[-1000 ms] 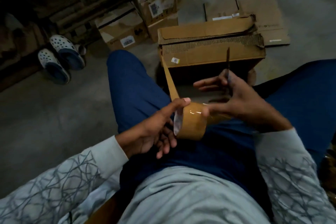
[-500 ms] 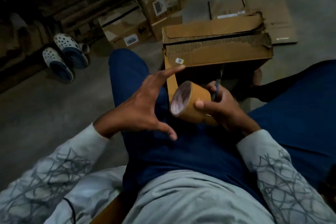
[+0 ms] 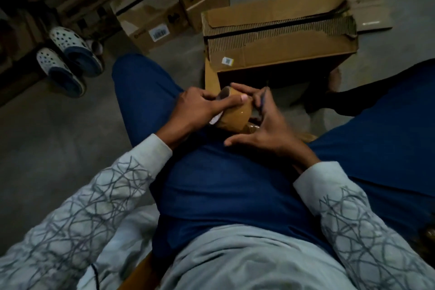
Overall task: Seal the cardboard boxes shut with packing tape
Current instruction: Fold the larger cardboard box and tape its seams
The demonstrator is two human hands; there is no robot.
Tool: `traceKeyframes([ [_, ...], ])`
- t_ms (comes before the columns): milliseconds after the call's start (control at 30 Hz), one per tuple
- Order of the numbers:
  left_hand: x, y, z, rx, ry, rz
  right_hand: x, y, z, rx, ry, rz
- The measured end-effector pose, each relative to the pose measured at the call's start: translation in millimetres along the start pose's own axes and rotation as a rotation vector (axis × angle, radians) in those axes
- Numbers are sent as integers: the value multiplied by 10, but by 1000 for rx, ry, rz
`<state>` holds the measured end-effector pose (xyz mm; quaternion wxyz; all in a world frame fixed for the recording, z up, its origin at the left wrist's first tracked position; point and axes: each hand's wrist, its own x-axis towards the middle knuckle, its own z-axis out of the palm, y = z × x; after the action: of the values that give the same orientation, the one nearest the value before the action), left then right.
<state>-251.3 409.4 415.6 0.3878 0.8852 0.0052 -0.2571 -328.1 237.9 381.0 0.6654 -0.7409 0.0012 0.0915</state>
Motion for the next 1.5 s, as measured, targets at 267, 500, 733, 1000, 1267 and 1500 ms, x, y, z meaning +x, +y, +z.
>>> traceKeyframes([
  [267,4,133,-459,413,-65,222,213,145,87,268,59,130],
  [500,-100,-194,-670,54,-486,342,337,25,374,694,-158,292],
  [733,-131,-144,-454,-267,-220,51,265,-113,246,599,-71,376],
  [1000,55,415,-170,-355,-425,-51,194,-233,-111,108,166,62],
  [1267,242,242,-149,-260,-527,101,231,-164,-285,340,458,118],
  [1500,289,215,68,-434,-569,229,325,-410,-649,955,553,130],
])
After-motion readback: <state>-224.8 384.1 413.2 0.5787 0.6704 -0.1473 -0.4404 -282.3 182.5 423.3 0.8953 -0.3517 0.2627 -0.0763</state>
